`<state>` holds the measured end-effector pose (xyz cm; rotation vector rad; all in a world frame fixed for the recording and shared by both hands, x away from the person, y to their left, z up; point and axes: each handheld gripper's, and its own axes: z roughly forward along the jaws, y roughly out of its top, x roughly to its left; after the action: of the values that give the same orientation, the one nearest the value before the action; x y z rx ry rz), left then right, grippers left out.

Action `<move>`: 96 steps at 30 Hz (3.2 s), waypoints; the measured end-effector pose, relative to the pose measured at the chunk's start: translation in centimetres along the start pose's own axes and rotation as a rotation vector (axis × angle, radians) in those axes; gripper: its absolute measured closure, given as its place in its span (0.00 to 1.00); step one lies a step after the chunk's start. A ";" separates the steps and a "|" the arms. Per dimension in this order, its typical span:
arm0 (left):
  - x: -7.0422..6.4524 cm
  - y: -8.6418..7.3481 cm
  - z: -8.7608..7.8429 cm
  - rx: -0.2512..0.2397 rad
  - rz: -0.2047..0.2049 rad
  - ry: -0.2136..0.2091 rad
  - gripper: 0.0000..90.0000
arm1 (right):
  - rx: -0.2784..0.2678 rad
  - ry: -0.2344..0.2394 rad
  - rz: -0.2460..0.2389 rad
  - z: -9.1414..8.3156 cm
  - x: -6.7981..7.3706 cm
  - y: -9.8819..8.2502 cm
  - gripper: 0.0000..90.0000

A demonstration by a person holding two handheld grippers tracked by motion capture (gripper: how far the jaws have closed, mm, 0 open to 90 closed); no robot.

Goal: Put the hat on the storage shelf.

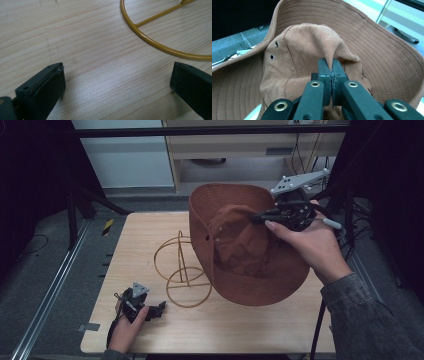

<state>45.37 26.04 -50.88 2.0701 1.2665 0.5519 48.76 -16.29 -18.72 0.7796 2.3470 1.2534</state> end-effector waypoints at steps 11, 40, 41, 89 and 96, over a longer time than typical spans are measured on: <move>0.0 0.0 0.0 -0.004 -0.005 0.002 0.00 | -0.057 -0.008 -0.007 1.0 1.6 1.2 0.99; 0.0 0.0 0.0 -0.001 -0.004 0.000 0.00 | -0.095 0.012 -0.023 4.9 4.0 4.9 0.99; 0.0 0.0 0.0 -0.001 -0.004 0.000 0.00 | -0.092 0.011 -0.025 5.1 4.0 5.0 0.99; 0.0 0.0 0.0 0.000 -0.003 -0.003 0.00 | -0.025 0.093 -0.092 10.3 7.8 7.0 0.99; 0.0 0.0 0.0 0.002 -0.004 -0.002 0.00 | -0.014 0.104 -0.101 11.1 8.3 7.0 0.99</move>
<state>45.37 26.00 -50.86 2.0682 1.2702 0.5467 50.46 -0.92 -19.32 0.5968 2.4237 1.2951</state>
